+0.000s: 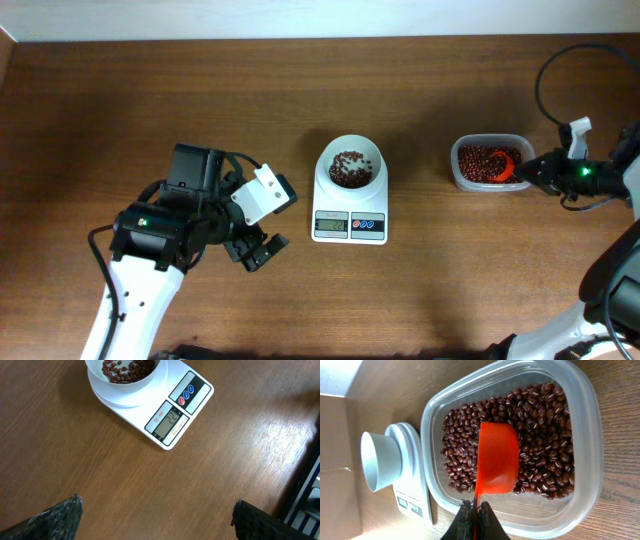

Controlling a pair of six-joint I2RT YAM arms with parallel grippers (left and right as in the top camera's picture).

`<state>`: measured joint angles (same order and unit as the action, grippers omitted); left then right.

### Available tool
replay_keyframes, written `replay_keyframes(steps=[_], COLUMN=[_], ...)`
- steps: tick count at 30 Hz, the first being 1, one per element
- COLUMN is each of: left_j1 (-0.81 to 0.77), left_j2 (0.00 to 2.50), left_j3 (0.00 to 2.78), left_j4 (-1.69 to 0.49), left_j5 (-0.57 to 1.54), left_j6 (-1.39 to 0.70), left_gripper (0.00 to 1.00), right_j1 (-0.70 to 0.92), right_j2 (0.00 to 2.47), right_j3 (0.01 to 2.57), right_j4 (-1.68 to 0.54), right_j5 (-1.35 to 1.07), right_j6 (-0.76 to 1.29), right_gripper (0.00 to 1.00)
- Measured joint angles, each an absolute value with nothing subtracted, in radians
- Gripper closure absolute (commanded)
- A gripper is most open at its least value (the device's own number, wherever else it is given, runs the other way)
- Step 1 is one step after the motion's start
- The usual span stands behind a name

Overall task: Scoop and weigh 50g on scale
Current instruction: 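Scoop more red beans from the tub with the right gripper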

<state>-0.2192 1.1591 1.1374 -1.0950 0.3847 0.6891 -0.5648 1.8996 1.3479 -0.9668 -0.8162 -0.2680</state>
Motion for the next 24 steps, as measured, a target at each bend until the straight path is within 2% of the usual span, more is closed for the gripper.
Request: replay_keyframes(steps=[11, 24], left_j1=[-0.219, -0.219], left_j2=[1.159, 1.159], left_j3=[1.137, 1.137], left_j4=[-1.095, -1.095], left_j5=[0.385, 0.385], left_j6=[0.689, 0.689], left_gripper=[0.01, 0.01], right_j1=[-0.664, -0.672], right_j2=[1.9, 1.9], right_j3=[1.343, 1.343], right_j4=[-1.004, -1.049], right_j5=[-0.976, -1.111], right_j6=[-0.27, -0.292], right_gripper=[0.96, 0.96])
